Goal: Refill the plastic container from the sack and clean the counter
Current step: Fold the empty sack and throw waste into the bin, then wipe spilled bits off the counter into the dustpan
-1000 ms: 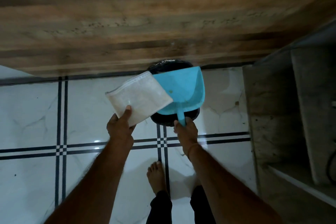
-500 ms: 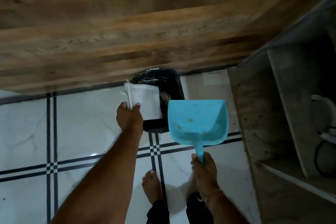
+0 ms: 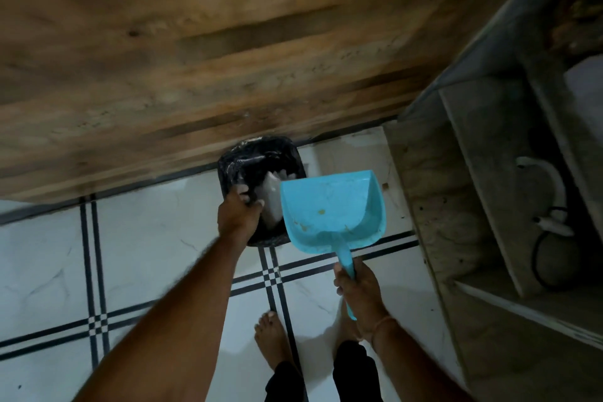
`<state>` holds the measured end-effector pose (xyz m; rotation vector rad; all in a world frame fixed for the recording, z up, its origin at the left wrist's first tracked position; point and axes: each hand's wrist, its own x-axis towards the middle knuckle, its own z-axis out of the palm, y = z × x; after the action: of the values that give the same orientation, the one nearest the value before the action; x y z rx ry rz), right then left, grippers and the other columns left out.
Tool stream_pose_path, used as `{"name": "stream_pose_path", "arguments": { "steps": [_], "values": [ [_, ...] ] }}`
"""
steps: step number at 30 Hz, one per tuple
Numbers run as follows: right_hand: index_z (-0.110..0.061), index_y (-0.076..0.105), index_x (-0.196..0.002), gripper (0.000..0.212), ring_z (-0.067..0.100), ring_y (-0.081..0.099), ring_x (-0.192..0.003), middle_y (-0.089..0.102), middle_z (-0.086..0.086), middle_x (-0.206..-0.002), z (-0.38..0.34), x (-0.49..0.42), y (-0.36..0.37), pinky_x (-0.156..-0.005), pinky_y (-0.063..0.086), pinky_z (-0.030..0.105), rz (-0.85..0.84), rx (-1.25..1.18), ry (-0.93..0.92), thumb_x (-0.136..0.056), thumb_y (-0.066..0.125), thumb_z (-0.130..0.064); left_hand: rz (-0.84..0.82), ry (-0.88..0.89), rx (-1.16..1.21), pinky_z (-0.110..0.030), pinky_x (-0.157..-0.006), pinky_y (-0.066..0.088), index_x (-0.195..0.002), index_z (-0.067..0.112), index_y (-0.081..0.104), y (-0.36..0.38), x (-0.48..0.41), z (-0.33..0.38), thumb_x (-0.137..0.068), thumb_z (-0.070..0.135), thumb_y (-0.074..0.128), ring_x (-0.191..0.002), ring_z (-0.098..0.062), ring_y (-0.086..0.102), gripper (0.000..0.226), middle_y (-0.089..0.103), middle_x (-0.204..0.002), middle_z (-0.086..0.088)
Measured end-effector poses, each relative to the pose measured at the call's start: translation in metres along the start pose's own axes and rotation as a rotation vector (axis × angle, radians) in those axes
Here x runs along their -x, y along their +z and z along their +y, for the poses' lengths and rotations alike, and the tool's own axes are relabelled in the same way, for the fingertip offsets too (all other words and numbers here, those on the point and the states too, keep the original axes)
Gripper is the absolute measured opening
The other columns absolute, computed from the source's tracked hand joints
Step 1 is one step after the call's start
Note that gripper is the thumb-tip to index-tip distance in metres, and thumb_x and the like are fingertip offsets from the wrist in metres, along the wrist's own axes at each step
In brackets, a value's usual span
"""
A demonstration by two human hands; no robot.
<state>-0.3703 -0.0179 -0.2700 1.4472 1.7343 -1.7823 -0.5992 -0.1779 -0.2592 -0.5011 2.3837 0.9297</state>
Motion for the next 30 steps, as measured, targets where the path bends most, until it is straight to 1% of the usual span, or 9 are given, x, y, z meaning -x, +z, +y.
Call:
{"name": "stream_pose_path", "arguments": {
  "steps": [2, 5, 8, 10, 16, 20, 23, 26, 30],
  "values": [
    [-0.02, 0.063, -0.086, 0.02, 0.015, 0.058, -0.072, 0.062, -0.005, -0.07, -0.023, 0.037, -0.013, -0.07, 0.052, 0.034, 0.005, -0.032, -0.021, -0.09, 0.072, -0.037, 0.005, 0.102, -0.083, -0.041, -0.1, 0.052, -0.135, 0.019, 0.057, -0.025, 0.038, 0.022, -0.09, 0.033, 0.074, -0.119, -0.03, 0.065, 0.051, 0.068, -0.131, -0.007],
    [-0.017, 0.06, -0.084, 0.016, 0.015, 0.053, -0.069, 0.057, 0.001, -0.071, -0.066, 0.098, -0.039, -0.061, 0.047, 0.024, 0.033, -0.061, -0.054, -0.098, 0.066, -0.022, 0.058, 0.318, -0.327, -0.043, -0.095, 0.052, -0.138, 0.021, 0.055, -0.064, 0.098, 0.062, -0.09, 0.044, 0.07, -0.122, -0.029, 0.062, 0.055, 0.065, -0.134, -0.006],
    [-0.016, 0.064, -0.091, 0.015, 0.016, 0.057, -0.072, 0.06, 0.001, -0.075, -0.105, 0.161, -0.071, -0.064, 0.049, 0.028, 0.082, -0.047, -0.115, -0.098, 0.066, -0.029, 0.024, 0.517, -0.461, -0.043, -0.1, 0.05, -0.143, 0.021, 0.053, -0.098, 0.16, 0.11, -0.091, 0.051, 0.065, -0.129, -0.027, 0.056, 0.061, 0.062, -0.14, -0.004],
    [-0.016, 0.066, -0.096, 0.015, 0.016, 0.058, -0.073, 0.061, 0.0, -0.077, -0.128, 0.204, -0.093, -0.064, 0.048, 0.027, 0.135, -0.065, -0.153, -0.098, 0.066, -0.031, -0.017, 0.611, -0.464, -0.042, -0.106, 0.047, -0.145, 0.017, 0.053, -0.118, 0.196, 0.139, -0.091, 0.051, 0.064, -0.133, -0.028, 0.054, 0.065, 0.061, -0.143, -0.006],
    [-0.018, 0.065, -0.091, 0.043, 0.012, 0.052, -0.064, 0.056, -0.003, -0.072, -0.178, 0.307, -0.155, -0.06, 0.045, 0.035, 0.277, -0.096, -0.309, -0.086, 0.058, -0.06, -0.084, 0.829, -0.399, -0.045, -0.104, 0.047, -0.14, 0.012, 0.056, -0.15, 0.28, 0.218, -0.092, 0.047, 0.067, -0.126, -0.035, 0.058, 0.061, 0.063, -0.138, -0.014],
    [-0.019, 0.064, -0.092, 0.037, 0.011, 0.053, -0.066, 0.058, -0.002, -0.075, -0.188, 0.345, -0.189, -0.062, 0.047, 0.034, 0.354, -0.151, -0.357, -0.09, 0.058, -0.055, -0.181, 0.905, -0.333, -0.044, -0.106, 0.045, -0.143, 0.012, 0.052, -0.143, 0.329, 0.278, -0.095, 0.044, 0.066, -0.129, -0.034, 0.057, 0.06, 0.06, -0.141, -0.015],
    [-0.016, 0.063, -0.09, 0.029, 0.008, 0.055, -0.065, 0.06, 0.005, -0.076, -0.176, 0.356, -0.215, -0.062, 0.048, 0.032, 0.382, -0.156, -0.343, -0.094, 0.062, -0.045, -0.183, 0.977, -0.32, -0.043, -0.1, 0.045, -0.141, 0.01, 0.054, -0.124, 0.361, 0.318, -0.094, 0.04, 0.069, -0.126, -0.036, 0.058, 0.058, 0.062, -0.137, -0.017],
    [-0.013, 0.062, -0.089, 0.024, 0.004, 0.053, -0.062, 0.059, -0.003, -0.074, -0.161, 0.362, -0.237, -0.06, 0.047, 0.026, 0.319, -0.146, -0.298, -0.096, 0.062, -0.036, -0.214, 1.064, -0.34, -0.042, -0.099, 0.044, -0.14, 0.011, 0.054, -0.097, 0.389, 0.356, -0.094, 0.042, 0.068, -0.126, -0.035, 0.057, 0.056, 0.061, -0.137, -0.014],
    [-0.017, 0.062, -0.09, 0.018, 0.003, 0.054, -0.061, 0.06, -0.003, -0.077, -0.136, 0.358, -0.249, -0.061, 0.048, 0.022, 0.206, -0.167, -0.214, -0.097, 0.061, -0.034, -0.282, 1.147, -0.385, -0.042, -0.102, 0.043, -0.142, 0.014, 0.052, -0.055, 0.411, 0.392, -0.095, 0.047, 0.063, -0.127, -0.032, 0.055, 0.058, 0.059, -0.137, -0.012]
  ]
}}
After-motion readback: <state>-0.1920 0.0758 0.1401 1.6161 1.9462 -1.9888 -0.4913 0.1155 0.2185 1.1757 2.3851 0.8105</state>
